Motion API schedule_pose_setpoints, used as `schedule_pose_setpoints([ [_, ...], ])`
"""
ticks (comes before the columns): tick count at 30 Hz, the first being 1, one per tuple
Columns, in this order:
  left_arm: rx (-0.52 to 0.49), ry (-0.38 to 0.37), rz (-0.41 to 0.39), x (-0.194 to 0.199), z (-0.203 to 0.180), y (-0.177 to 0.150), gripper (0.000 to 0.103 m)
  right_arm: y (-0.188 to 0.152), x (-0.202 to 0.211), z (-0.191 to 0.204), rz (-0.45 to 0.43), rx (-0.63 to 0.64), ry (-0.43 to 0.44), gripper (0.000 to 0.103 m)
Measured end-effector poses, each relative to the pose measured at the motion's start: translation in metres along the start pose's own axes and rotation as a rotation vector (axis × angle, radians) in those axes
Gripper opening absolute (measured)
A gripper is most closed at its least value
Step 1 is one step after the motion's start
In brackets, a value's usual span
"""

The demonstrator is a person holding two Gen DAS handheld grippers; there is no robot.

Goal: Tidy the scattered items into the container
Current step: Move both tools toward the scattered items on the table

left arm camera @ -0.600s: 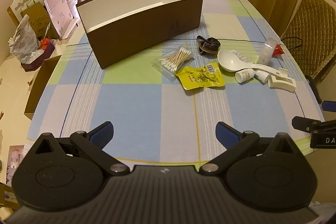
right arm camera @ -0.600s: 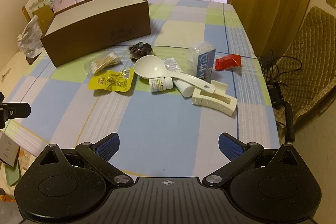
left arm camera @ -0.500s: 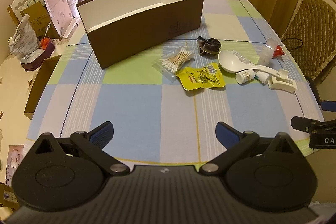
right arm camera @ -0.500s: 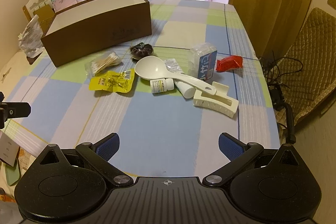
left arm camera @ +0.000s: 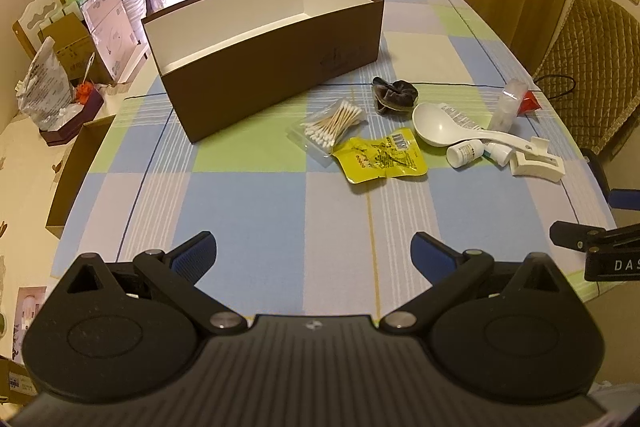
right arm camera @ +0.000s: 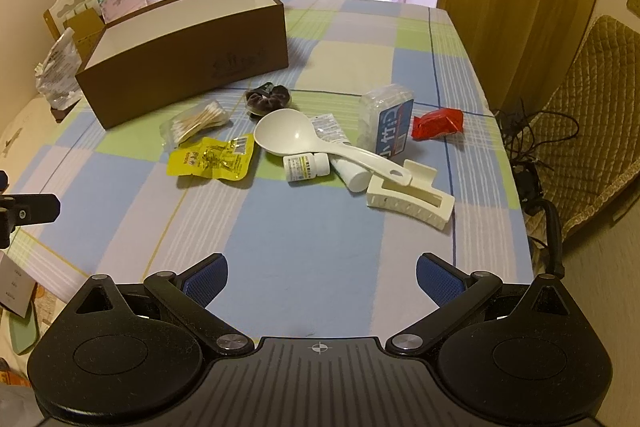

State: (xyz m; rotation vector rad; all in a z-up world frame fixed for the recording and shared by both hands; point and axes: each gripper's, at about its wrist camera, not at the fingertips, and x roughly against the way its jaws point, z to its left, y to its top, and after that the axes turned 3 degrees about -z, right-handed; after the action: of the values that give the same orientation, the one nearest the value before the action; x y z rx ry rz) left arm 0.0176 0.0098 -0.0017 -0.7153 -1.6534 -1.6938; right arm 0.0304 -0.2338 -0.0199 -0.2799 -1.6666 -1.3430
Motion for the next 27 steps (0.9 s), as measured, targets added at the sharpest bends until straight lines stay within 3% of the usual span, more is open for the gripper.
schedule_pose_setpoints([
  [13,0.002,-0.003,0.012,-0.007,-0.012,0.006,0.102,0.003,-0.005,-0.020,-0.006,-0.005,0.022,0.103],
  [21,0.015,-0.033,0.034,-0.020,-0.021,0.012,0.102,0.013,-0.006,-0.043,-0.098,-0.073,0.071,0.103],
  [27,0.002,-0.009,-0.009,-0.026,-0.028,0.018,0.102,0.021,-0.012,-0.060,-0.136,-0.079,0.120,0.103],
])
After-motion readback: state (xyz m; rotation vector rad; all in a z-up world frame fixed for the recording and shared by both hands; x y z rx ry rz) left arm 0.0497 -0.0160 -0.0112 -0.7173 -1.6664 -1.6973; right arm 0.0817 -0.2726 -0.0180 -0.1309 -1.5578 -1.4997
